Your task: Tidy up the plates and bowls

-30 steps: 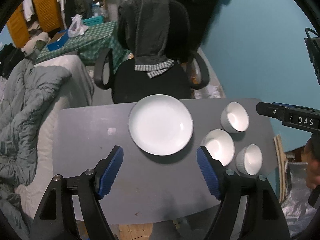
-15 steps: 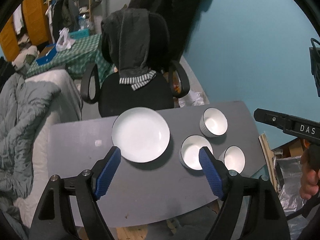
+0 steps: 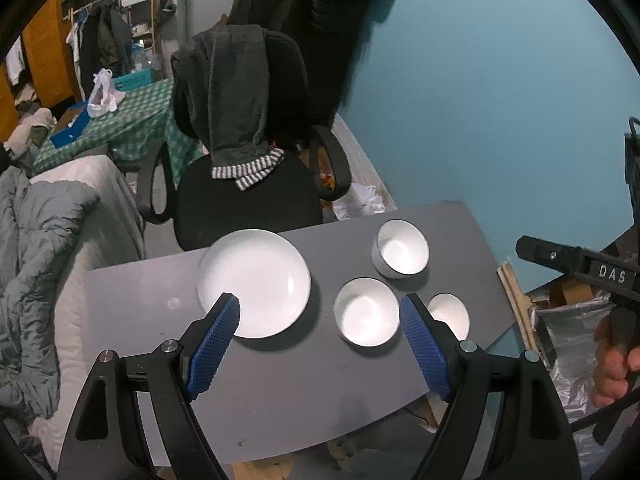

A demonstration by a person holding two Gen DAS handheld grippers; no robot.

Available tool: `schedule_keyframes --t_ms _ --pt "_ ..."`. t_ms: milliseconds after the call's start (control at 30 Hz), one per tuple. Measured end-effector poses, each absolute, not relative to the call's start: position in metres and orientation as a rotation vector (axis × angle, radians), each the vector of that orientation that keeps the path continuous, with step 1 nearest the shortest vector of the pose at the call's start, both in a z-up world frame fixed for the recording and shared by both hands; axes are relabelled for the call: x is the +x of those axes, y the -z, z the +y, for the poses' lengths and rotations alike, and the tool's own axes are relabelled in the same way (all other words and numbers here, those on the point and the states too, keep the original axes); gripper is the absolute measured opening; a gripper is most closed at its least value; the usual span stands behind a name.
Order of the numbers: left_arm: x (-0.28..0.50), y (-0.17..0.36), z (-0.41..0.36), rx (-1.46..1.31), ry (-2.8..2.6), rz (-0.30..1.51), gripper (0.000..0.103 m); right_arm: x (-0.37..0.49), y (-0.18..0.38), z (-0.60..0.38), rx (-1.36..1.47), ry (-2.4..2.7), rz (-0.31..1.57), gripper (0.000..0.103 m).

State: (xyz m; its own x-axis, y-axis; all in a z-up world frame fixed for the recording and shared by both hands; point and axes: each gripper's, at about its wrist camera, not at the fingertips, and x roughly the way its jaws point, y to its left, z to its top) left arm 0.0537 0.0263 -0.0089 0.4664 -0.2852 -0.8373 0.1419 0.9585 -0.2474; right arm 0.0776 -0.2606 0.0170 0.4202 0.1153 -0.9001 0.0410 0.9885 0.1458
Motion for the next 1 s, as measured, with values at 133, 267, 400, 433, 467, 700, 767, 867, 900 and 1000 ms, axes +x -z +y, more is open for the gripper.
schedule_keyframes --t_ms 133,267,400,433,467,700,767,867,900,1000 --pt "0.059 0.012 0.015 -0.156 0.294 1.068 0.083 0.073 -0.016 -0.269 0.175 -0.029 1.14 0.069" --pt "0.064 0.012 0.003 -0.147 0.318 1.085 0.083 0.069 -0.015 -0.279 0.184 -0.009 1.146 0.069" --pt "0.068 0.013 -0.009 -0.148 0.346 1.095 0.083 0.067 -0.014 -0.288 0.191 0.018 1.148 0.069" --pt "0.069 0.014 -0.012 -0.14 0.354 1.095 0.083 0.068 -0.013 -0.291 0.195 0.026 1.148 0.069" --pt "0.069 0.014 -0.015 -0.132 0.356 1.097 0.083 0.068 -0.013 -0.295 0.199 0.034 1.152 0.069" --pt "0.079 0.017 -0.031 -0.087 0.36 1.113 0.083 0.075 -0.01 -0.309 0.216 0.045 1.164 0.069" --pt "0.082 0.016 -0.033 -0.081 0.361 1.109 0.083 0.077 -0.009 -0.308 0.215 0.035 1.162 0.07" --pt "0.086 0.019 -0.038 -0.063 0.355 1.111 0.083 0.083 -0.004 -0.308 0.216 0.027 1.171 0.07" --pt "0.089 0.02 -0.039 -0.059 0.352 1.117 0.083 0.085 -0.002 -0.308 0.215 0.025 1.176 0.07" --pt "0.094 0.026 -0.041 -0.054 0.342 1.134 0.083 0.091 0.002 -0.309 0.214 0.018 1.187 0.07"
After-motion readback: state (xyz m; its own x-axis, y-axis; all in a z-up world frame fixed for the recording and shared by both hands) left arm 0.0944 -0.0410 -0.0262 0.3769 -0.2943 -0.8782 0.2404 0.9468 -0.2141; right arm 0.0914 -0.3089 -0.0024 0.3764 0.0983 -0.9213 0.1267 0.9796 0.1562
